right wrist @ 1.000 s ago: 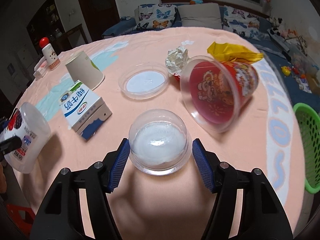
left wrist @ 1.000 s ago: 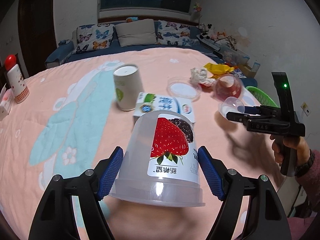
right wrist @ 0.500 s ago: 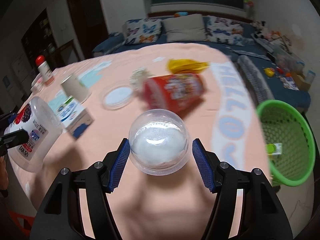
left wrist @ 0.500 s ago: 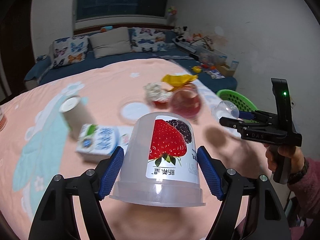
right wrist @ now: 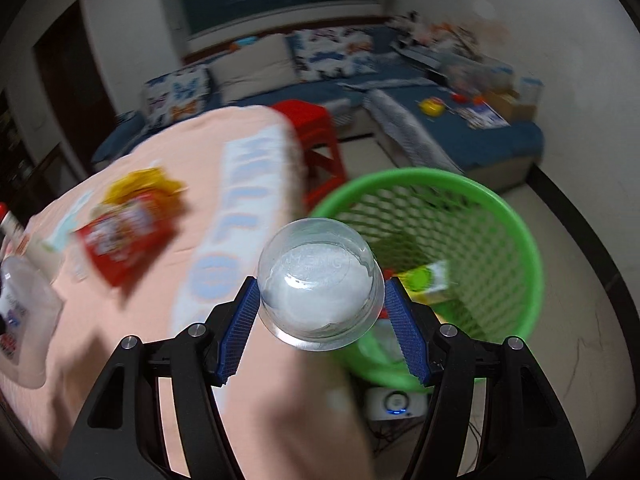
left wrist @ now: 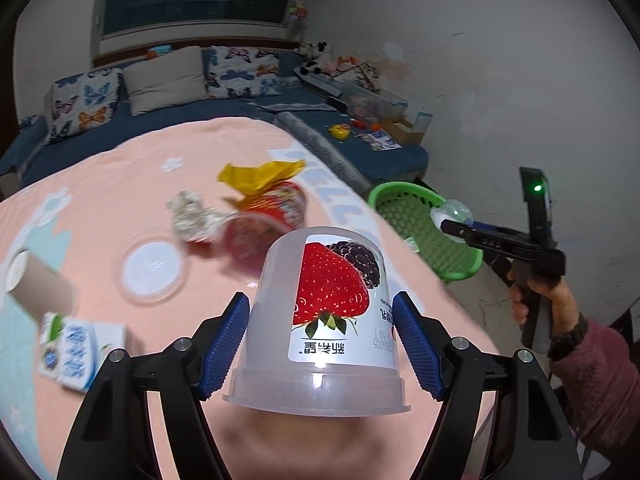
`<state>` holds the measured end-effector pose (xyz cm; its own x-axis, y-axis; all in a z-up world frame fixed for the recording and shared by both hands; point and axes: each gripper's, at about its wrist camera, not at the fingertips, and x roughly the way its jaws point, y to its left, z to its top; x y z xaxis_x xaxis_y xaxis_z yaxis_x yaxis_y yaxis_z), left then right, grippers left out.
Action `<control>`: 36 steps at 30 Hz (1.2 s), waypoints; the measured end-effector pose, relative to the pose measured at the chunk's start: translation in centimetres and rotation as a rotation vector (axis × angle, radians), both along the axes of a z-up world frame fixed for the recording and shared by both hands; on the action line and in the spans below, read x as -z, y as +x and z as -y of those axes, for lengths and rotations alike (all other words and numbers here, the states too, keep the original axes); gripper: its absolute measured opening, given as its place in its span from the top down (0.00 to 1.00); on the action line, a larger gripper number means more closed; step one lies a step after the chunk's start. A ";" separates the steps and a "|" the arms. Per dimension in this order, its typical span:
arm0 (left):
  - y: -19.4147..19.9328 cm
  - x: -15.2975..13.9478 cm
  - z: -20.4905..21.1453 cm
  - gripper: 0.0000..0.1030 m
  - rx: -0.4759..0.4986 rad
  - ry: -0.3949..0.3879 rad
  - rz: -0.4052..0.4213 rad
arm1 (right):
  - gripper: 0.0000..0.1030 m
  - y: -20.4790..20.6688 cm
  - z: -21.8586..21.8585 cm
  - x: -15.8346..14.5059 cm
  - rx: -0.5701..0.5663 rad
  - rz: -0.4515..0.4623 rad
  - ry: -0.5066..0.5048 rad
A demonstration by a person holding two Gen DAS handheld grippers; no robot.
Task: Collect trash
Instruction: 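Grasp the clear dome lid with the right tool, carry into green basket, release, then carry the strawberry yogurt tub with the left tool into the basket and release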
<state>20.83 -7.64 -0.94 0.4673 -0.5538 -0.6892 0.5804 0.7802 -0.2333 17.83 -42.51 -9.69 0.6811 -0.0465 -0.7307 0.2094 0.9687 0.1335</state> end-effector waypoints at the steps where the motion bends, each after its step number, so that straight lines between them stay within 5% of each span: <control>1: 0.2 0.0 0.4 0.31 0.007 0.001 0.000 | 0.37 0.0 0.7 0.3 0.012 -0.007 0.004; 9: 1.8 0.7 4.6 0.32 0.057 0.007 -0.021 | 0.35 0.4 5.0 3.1 0.089 -0.061 0.011; 15: 2.9 0.6 7.2 0.32 0.091 0.002 -0.038 | 0.24 0.3 6.0 3.9 0.094 -0.061 0.011; 24: 4.9 1.1 12.2 0.33 0.151 0.000 -0.062 | 0.23 -1.1 7.2 2.3 0.100 -0.003 0.013; 36: 8.7 2.4 24.6 0.35 0.238 0.005 -0.108 | 0.22 -6.5 10.3 0.6 0.171 0.078 -0.005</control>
